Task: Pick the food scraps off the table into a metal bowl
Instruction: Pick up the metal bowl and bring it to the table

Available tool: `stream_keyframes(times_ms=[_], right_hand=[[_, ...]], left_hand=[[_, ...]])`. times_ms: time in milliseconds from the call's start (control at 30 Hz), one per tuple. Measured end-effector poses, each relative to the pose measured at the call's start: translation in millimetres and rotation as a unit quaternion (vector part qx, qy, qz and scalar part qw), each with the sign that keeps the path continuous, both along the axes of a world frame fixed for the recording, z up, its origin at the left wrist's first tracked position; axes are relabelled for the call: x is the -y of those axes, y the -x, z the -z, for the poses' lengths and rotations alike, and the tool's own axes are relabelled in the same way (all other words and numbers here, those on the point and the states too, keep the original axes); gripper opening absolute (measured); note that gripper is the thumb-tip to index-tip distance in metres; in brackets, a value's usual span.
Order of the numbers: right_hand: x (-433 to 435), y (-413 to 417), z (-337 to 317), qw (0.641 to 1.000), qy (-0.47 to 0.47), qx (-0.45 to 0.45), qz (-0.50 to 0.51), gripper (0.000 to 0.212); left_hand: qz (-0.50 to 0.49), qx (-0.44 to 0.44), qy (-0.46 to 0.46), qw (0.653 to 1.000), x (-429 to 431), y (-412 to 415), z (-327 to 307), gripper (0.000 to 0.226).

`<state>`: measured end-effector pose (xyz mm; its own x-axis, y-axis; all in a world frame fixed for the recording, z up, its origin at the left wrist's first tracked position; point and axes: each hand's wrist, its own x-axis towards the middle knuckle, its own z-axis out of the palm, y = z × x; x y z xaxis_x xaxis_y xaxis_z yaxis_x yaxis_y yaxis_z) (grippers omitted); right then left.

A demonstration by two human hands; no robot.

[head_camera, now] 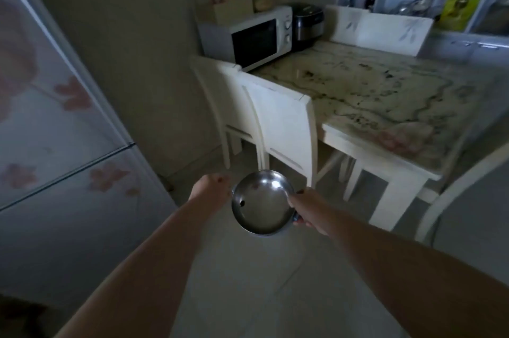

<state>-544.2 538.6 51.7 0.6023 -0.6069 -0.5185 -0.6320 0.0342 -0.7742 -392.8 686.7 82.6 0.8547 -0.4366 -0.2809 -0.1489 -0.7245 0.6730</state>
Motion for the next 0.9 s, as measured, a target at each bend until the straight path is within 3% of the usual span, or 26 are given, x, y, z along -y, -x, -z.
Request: stream_keyframes(times_ms=[433, 567, 733, 900], right_hand=[[212.4, 34.4, -14.0, 0.978, -0.003, -0.008, 0.209, 0.014], [258.0, 50.2, -3.5, 0.951, -0.02, 0.007, 0.308, 0.007], [298.7, 77.8, 2.1, 0.902, -0.043, 0.029, 0.428, 0.022], [319.8, 97.2, 13.5, 0.86, -0.067, 0.034, 0.505, 0.032]], left_hand=[[0.179, 0.033, 0.038, 0.982, 270.7, 15.5, -25.7, 0.032], [0.244, 0.046, 0.043, 0.968, 327.7, 10.3, -22.6, 0.028], [0.317, 0.005, 0.051, 0.947, 399.1, 9.5, -12.7, 0.019], [0.388, 0.026, -0.013, 0.921, 446.1, 29.2, 3.6, 0.035]])
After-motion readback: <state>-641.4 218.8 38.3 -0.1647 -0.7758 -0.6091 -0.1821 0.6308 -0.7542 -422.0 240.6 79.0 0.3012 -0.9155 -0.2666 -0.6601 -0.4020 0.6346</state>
